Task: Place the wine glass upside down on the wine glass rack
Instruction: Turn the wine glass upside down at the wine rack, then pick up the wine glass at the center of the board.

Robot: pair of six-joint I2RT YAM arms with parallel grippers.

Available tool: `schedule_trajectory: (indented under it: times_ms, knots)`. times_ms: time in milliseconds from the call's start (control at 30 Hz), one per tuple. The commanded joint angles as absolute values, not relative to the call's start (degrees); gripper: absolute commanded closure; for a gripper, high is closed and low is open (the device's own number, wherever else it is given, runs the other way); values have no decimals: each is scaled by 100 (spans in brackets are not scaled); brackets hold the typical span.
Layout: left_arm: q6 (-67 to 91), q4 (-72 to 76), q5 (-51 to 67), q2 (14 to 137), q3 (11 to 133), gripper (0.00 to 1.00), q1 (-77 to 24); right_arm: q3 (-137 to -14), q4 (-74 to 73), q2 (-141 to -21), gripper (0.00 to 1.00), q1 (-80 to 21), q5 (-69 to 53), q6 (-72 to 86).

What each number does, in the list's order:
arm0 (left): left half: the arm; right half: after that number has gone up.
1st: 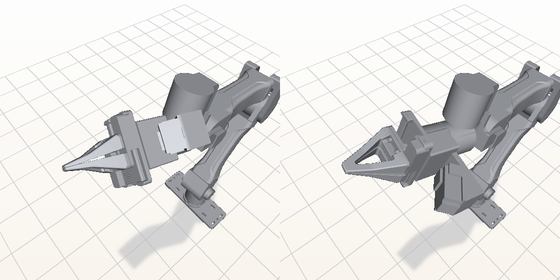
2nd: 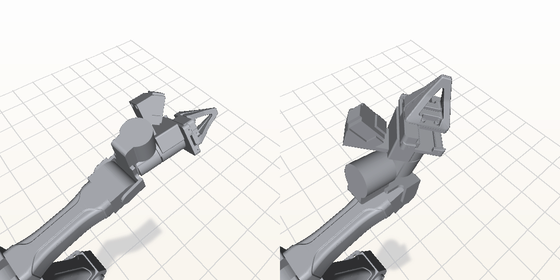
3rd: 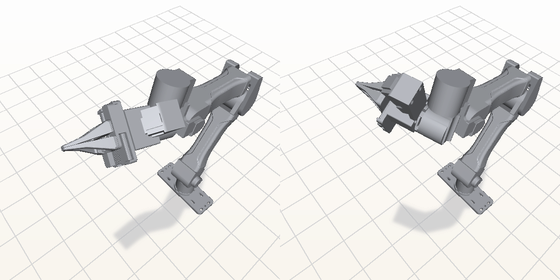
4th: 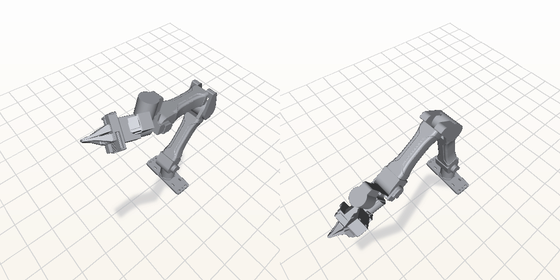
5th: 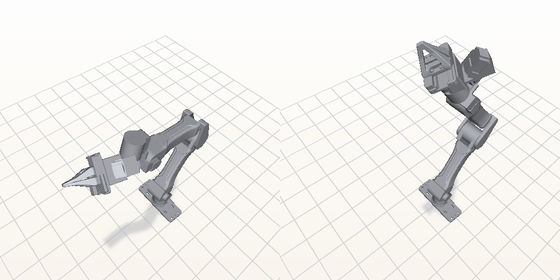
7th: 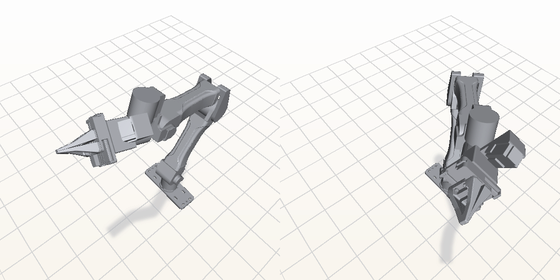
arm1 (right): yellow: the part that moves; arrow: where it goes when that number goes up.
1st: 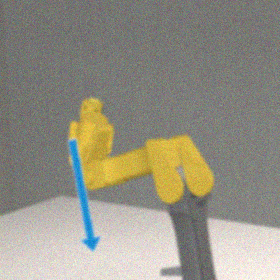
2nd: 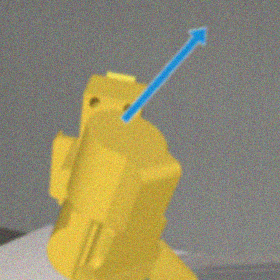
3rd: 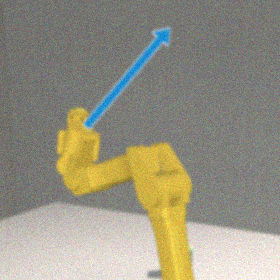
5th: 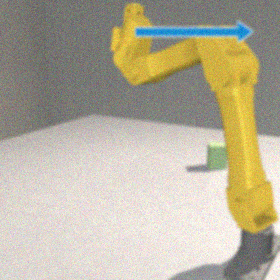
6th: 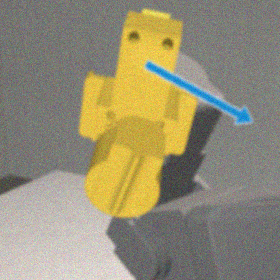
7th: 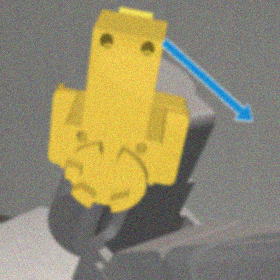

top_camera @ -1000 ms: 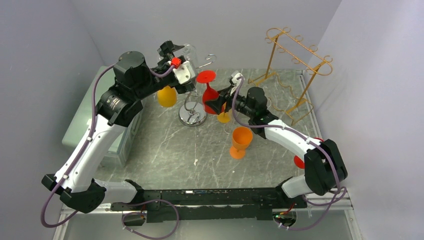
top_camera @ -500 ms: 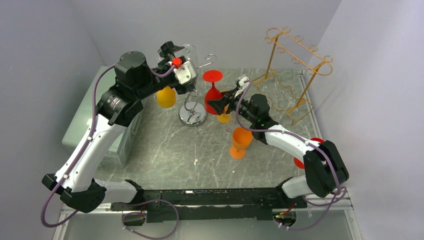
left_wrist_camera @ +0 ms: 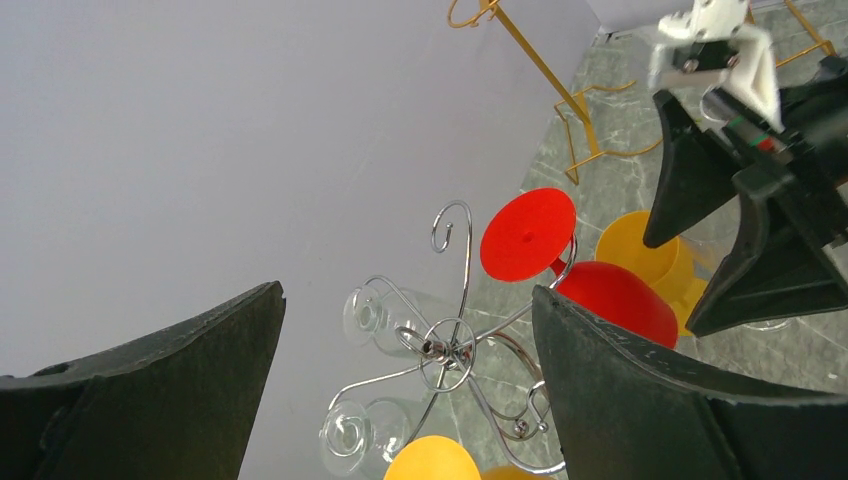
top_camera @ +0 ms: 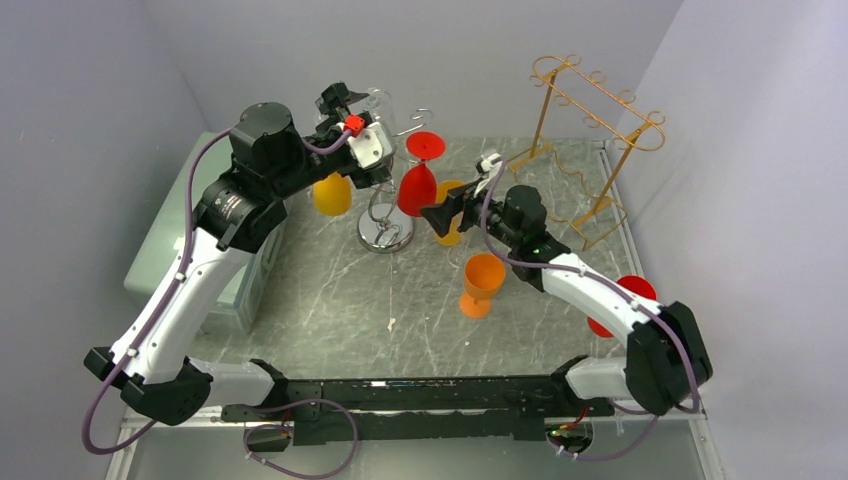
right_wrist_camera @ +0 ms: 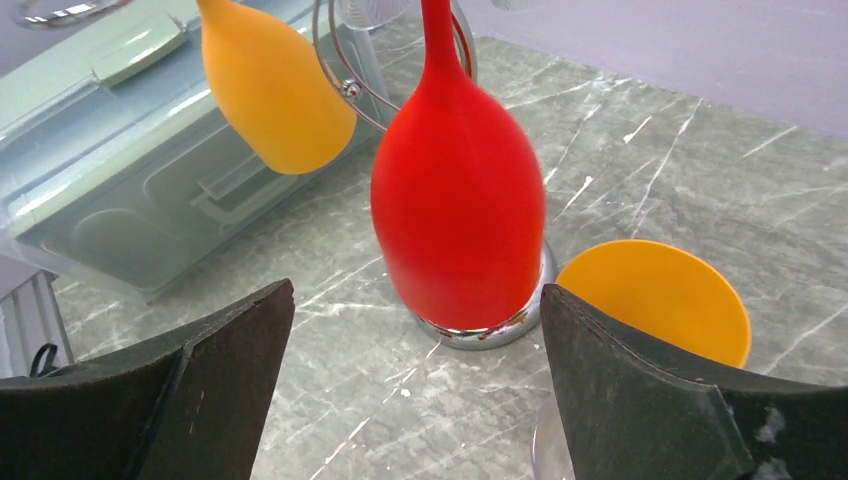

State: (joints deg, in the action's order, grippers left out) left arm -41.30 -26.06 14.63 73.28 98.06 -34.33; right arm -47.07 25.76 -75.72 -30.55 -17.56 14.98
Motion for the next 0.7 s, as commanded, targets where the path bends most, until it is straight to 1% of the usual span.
schedule_trajectory:
  times_ms: [0,100,167,300,367,667]
  knots:
    - [-4112,-2576,1405,7299,9975,1,-3450,-5013,1868,-6913,6,-3059,-1567,1295]
    - [-4120,-2622,1395,7286,9987,0,-3453,-5105,1283,-6540,9,-3021,-1256,1333]
    - [-4109,-2657,1385,7277,9984,0,-3449,-5286,727,-6378,13,-2973,-889,1395]
    - [-4021,-2703,1375,7262,10006,1,-3450,-6024,-701,-6525,24,-2816,-146,1640]
    - [-3964,-2732,1358,7268,10023,0,-3449,-6317,-1191,-6689,27,-2732,153,1771]
    - [-3894,-2857,1389,7159,9958,1,-3446,-6998,-2191,-7273,39,-2552,243,1827]
